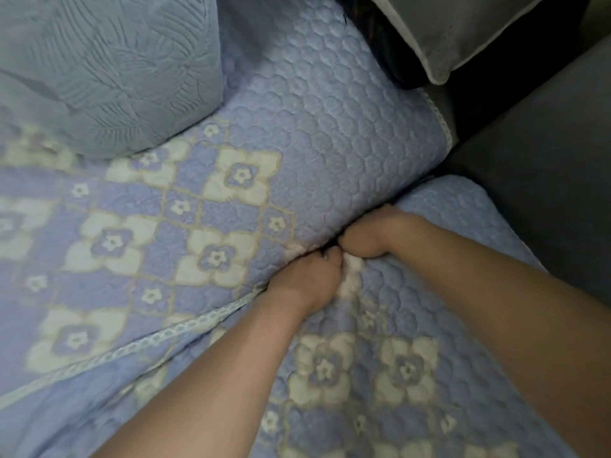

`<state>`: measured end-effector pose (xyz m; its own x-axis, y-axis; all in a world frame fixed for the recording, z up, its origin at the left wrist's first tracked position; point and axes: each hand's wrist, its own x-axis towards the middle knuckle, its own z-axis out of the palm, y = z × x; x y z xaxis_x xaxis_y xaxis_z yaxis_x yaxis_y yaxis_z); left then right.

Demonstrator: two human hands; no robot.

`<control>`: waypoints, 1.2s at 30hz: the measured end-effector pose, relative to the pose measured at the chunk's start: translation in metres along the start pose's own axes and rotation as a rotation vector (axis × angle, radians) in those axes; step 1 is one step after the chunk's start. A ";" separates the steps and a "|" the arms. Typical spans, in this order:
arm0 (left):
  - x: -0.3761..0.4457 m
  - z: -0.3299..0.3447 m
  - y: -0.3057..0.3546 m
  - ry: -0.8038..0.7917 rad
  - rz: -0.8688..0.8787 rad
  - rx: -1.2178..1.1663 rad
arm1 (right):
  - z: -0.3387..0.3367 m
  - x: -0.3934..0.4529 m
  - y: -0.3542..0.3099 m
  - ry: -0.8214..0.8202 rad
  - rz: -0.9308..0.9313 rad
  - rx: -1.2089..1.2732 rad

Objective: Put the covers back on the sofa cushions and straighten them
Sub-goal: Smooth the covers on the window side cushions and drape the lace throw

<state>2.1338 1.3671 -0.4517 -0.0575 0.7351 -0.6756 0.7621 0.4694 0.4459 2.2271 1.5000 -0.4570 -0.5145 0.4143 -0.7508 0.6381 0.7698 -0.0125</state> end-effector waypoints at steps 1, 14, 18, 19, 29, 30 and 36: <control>-0.019 -0.001 -0.004 0.030 -0.017 -0.006 | -0.009 -0.019 -0.006 0.014 -0.037 -0.046; -0.208 0.032 -0.147 0.543 -0.011 0.311 | 0.028 -0.015 -0.117 0.156 -0.148 0.136; -0.210 0.032 -0.157 0.445 -0.050 0.232 | 0.017 -0.033 -0.135 0.105 -0.039 -0.039; -0.211 0.029 -0.160 0.435 -0.049 0.204 | 0.010 -0.041 -0.143 0.110 -0.057 -0.093; -0.268 0.030 -0.196 0.429 -0.218 0.290 | 0.024 -0.079 -0.232 0.156 -0.296 0.011; -0.273 0.034 -0.208 0.454 -0.191 0.294 | 0.022 -0.072 -0.238 0.112 -0.274 0.000; -0.256 0.027 -0.219 0.381 -0.230 0.105 | 0.006 -0.071 -0.274 0.048 -0.166 -0.109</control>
<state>1.9989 1.0630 -0.3919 -0.4509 0.7541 -0.4776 0.7619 0.6039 0.2342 2.0923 1.2571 -0.4043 -0.6354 0.2982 -0.7123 0.4784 0.8761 -0.0599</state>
